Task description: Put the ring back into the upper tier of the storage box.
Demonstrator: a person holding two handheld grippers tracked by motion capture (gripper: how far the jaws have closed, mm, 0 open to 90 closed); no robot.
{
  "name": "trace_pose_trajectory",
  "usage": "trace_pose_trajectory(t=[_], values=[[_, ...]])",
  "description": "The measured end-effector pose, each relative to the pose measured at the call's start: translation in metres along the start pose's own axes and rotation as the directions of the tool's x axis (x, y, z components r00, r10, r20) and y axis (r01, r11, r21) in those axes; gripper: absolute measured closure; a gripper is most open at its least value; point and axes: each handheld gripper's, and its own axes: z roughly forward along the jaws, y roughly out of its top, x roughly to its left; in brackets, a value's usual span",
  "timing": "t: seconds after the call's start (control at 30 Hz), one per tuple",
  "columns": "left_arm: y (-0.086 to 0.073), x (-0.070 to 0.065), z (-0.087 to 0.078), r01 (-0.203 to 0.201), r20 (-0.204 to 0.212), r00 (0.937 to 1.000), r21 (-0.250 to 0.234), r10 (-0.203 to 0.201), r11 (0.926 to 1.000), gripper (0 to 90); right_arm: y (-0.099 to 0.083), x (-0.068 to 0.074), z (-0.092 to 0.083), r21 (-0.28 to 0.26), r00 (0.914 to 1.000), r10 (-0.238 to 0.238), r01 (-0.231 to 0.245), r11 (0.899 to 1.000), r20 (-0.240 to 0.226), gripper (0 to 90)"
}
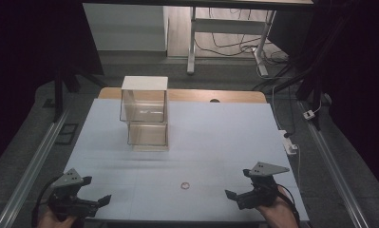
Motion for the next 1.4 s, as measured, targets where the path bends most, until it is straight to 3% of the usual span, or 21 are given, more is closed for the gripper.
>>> trace_pose_trajectory(t=[0.33,0.6,0.67,0.97,1.4], values=[[0.0,0.001,0.0,0.003,0.006,1.0,-0.004,-0.003,1.0,0.1,0.011,0.013,0.021,0.032,0.9983,-0.055,0.055,0.998,-0.022,0.0],[0.0,0.002,0.0,0.006,0.009,0.9999,-0.008,-0.006,1.0,0.0,0.017,0.016,0.031,0.045,0.9982,-0.046,0.047,0.998,-0.039,0.0],[0.0,0.002,0.0,0.006,0.01,0.9999,-0.008,-0.006,0.9999,0.0,0.018,0.018,0.035,0.065,0.9972,-0.066,0.069,0.996,-0.036,0.0],[-0.001,0.001,-0.001,0.007,0.009,0.9999,-0.008,-0.007,0.9999,0.0,0.022,0.021,0.048,0.102,0.9974,-0.066,0.069,0.992,-0.028,0.0],[-0.001,0.003,-0.001,0.018,0.013,0.9997,-0.009,-0.018,0.9998,0.0,0.035,0.029,0.077,0.151,0.9929,-0.102,0.11,0.982,-0.061,0.0]])
